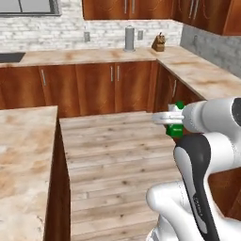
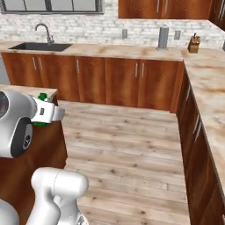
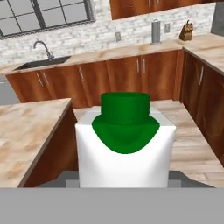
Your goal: Take a sugar cube from the saucer and place it inside the coffee. Then, grab milk from the fridge and place it next to the coffee on the counter to sweeten the coffee.
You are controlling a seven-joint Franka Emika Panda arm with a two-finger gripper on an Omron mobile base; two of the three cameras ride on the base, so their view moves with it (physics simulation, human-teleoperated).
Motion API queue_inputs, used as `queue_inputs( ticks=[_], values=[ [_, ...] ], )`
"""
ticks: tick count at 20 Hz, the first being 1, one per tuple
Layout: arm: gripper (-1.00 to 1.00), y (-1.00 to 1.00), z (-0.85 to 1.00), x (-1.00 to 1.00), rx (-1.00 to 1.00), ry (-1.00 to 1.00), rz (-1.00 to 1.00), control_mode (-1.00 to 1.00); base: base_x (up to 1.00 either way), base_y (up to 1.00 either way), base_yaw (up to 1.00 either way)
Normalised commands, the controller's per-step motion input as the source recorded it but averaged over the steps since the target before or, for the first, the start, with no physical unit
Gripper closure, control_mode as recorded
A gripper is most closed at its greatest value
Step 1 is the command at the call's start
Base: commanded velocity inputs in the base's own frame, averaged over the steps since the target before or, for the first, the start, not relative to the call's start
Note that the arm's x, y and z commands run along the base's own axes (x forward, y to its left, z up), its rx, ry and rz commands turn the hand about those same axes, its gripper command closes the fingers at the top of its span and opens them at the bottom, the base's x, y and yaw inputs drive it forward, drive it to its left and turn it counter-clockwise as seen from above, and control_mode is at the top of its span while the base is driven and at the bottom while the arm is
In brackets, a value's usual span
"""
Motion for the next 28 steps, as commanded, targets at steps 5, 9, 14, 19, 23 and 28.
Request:
queue_inputs(
  ticks=[5,9,14,19,23,28],
  values=[
    [1.0,0.0,0.0,0.0,0.0,0.0,0.0,1.0,1.0,-0.4,0.1],
    [1.0,0.0,0.0,0.0,0.0,0.0,0.0,1.0,1.0,-0.22,0.17],
    [1.0,0.0,0.0,0.0,0.0,0.0,0.0,1.0,1.0,-0.22,0.18],
    [1.0,0.0,0.0,0.0,0.0,0.0,0.0,1.0,1.0,-0.29,0.18],
    [1.0,0.0,0.0,0.0,0.0,0.0,0.0,1.0,1.0,-0.22,0.25],
    [1.0,0.0,0.0,0.0,0.0,0.0,0.0,1.0,1.0,-0.2,0.28]
  ],
)
